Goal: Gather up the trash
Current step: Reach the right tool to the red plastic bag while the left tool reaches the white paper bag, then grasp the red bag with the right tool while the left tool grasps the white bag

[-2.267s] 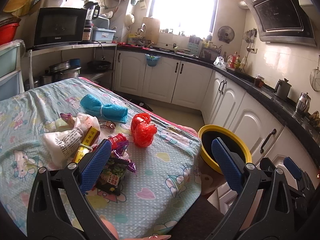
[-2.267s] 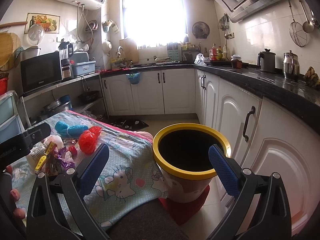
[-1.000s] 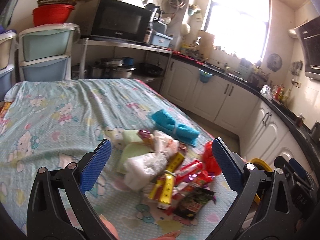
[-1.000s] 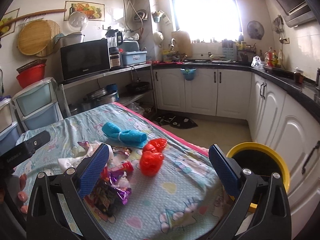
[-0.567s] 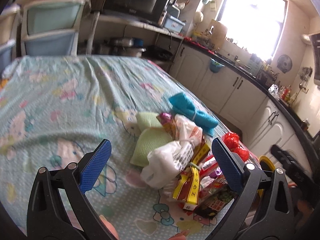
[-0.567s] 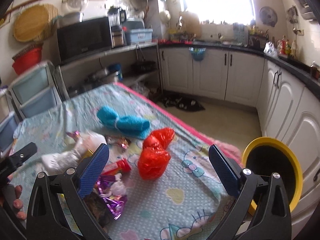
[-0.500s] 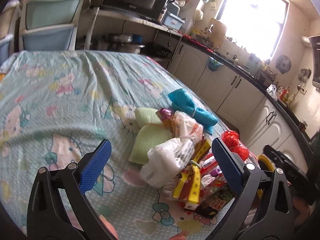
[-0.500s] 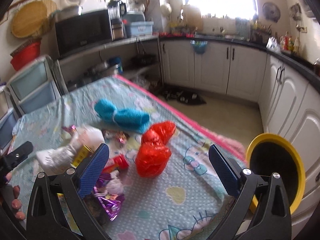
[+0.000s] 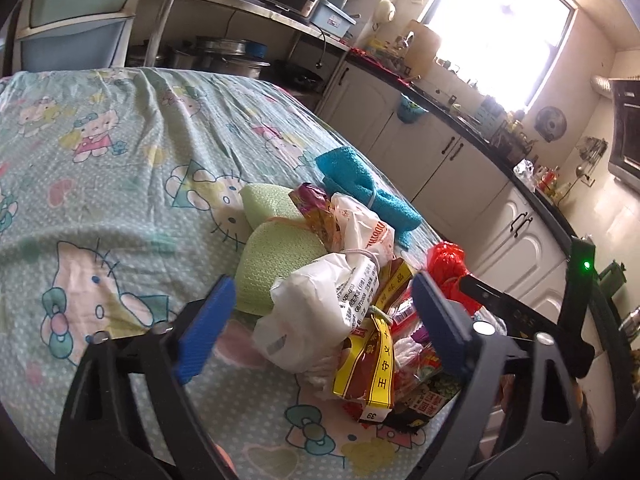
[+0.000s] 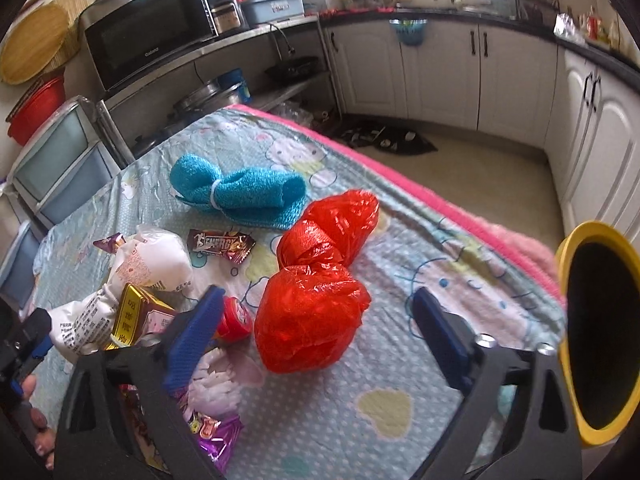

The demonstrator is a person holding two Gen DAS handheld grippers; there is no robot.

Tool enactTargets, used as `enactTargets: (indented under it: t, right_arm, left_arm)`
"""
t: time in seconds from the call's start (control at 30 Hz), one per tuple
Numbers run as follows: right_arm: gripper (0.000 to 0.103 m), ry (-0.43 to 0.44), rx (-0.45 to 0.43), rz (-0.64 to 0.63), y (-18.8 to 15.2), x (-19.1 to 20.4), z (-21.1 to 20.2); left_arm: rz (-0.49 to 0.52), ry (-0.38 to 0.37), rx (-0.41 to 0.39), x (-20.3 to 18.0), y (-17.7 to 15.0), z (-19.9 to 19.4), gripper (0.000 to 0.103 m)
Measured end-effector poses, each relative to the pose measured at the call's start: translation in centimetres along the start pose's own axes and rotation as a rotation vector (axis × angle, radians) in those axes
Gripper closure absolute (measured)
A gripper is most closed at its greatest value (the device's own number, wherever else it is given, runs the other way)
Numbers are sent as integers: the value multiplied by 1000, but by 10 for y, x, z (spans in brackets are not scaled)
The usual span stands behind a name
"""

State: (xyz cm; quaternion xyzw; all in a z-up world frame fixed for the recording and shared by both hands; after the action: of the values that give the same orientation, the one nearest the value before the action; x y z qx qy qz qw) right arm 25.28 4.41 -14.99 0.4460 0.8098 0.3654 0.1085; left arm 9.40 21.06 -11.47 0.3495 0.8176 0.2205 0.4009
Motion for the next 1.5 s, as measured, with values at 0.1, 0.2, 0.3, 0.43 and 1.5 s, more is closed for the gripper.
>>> enactTargets:
  t: [0.1, 0.2, 0.3, 0.43, 1.5]
  right_arm:
    - [36, 32, 42, 18, -6, 1, 11]
    - [54, 59, 65, 26, -13, 1, 15]
    - [65, 68, 59, 21, -16, 3, 12]
    - [70, 62, 29, 6, -16, 2, 2]
    - [71, -50, -170, 66, -16, -77, -118]
  left_arm:
    - [4, 0, 11, -1, -2, 1, 39]
    - [10, 6, 22, -1, -4, 2, 52]
    - [14, 22, 39, 1, -7, 3, 66]
    - [25, 30, 50, 3, -8, 4, 79]
    - [239, -141, -43, -138, -2, -10, 89]
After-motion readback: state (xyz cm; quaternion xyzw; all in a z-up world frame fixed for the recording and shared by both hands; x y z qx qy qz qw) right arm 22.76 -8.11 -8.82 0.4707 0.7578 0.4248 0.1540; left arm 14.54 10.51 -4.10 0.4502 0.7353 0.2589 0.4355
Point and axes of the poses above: each gripper's, at about its wrist camera, not at the fingertips, and z roughly the way its jaws point, x to its left, y to its top, the point moved 10 cm from there along z, roughly the way its jaws point, and after that the axes turned 7 degrees about -z, right-handed, at the moved point
